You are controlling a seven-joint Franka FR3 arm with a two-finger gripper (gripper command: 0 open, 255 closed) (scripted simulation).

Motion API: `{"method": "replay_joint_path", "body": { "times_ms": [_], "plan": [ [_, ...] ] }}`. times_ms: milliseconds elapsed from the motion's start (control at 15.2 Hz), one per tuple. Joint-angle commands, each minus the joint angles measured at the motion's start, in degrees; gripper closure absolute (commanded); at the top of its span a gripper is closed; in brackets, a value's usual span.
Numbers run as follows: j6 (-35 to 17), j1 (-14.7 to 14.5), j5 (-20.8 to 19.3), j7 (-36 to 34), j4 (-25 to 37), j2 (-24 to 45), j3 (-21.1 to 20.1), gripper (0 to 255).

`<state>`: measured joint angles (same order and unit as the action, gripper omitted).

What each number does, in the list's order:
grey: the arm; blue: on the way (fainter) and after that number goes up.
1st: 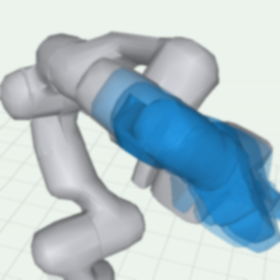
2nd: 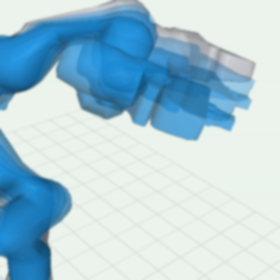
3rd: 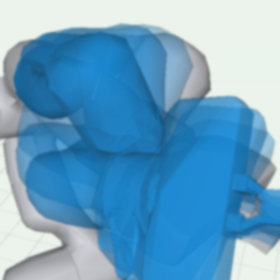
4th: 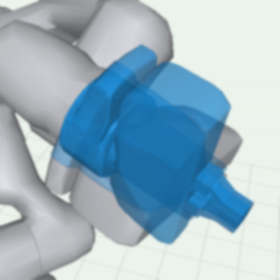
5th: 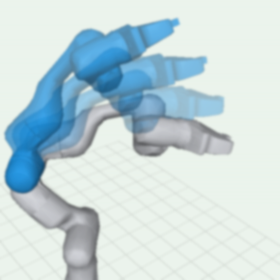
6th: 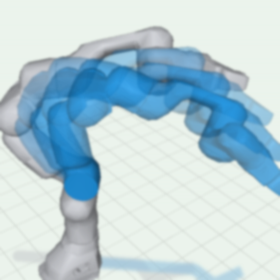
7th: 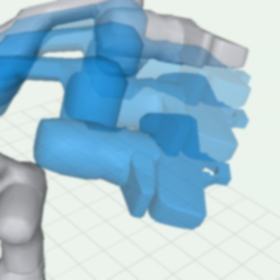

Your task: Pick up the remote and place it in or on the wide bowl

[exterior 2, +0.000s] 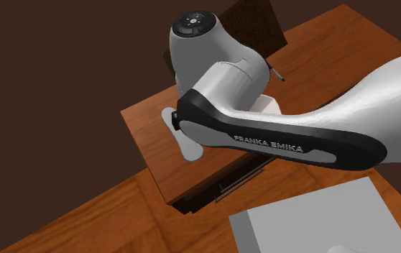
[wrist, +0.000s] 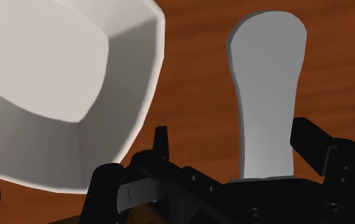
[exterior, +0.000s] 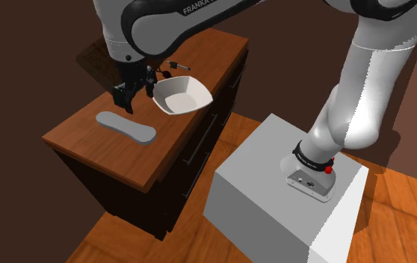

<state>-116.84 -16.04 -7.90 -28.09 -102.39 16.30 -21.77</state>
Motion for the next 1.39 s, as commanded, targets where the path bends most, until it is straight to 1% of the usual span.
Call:
{"method": "replay_joint_path", "body": {
  "times_ms": [0,198,264,726,1254,1320],
  "plan": [
    [0.4,-1.6,-1.6,-0.9,4.1,4.3,-0.2,0],
    [1.4,-4.5,-3.9,-2.0,10.8,10.7,-0.3,0],
    [1.6,-4.8,-4.1,-2.1,11.6,11.4,-0.3,0],
    [-3.2,-5.0,-5.1,-2.8,8.9,13.7,0.4,0],
    [-3.1,-5.0,-5.1,-2.8,8.9,13.7,0.4,0],
    [-3.1,-5.0,-5.1,-2.8,8.9,13.7,0.4,255]
  ]
}}
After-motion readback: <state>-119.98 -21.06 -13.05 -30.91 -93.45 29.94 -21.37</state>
